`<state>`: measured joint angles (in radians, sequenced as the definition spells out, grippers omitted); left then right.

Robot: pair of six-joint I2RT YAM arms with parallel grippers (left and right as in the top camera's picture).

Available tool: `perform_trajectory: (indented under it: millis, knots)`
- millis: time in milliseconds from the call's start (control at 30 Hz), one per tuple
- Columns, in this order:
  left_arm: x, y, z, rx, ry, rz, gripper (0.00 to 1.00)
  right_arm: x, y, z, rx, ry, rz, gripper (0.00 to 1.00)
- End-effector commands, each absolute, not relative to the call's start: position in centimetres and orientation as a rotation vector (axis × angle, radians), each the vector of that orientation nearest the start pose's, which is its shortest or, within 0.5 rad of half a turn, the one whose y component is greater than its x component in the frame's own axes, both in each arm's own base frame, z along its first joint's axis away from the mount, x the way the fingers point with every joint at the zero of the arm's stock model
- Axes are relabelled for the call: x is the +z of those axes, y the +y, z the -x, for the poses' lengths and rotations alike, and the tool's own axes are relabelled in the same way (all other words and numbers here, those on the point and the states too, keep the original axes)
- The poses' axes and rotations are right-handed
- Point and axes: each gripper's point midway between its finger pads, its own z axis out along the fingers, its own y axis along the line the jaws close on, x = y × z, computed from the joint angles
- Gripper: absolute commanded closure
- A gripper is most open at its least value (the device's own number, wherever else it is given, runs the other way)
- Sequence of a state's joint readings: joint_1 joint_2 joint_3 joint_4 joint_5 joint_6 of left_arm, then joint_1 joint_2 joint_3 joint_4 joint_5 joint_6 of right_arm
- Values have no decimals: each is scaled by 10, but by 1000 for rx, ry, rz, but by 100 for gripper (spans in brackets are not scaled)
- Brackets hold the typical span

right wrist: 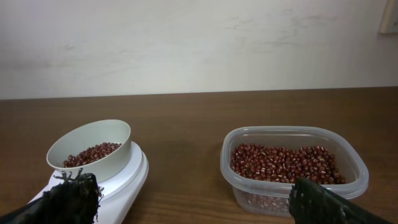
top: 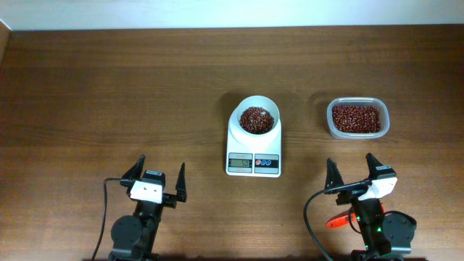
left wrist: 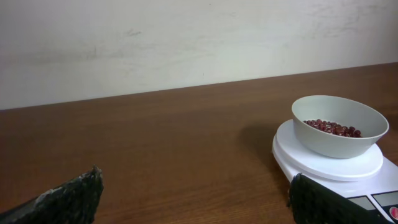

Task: Scoop and weigh 50g on scale

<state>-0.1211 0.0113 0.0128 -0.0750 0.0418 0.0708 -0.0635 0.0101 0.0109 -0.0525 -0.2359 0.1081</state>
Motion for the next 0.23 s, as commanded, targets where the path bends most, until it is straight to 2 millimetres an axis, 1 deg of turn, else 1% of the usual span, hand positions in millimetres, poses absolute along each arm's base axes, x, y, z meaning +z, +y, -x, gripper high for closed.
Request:
perform_trajectory:
  millis: [0,200]
  knots:
    - [157,-39,-243,-75,1635,-210,1,161,25,-244,227,1631,43,1]
    - [157,-39,-243,-75,1635,-210,1,160,25,-244,227,1634,42,1]
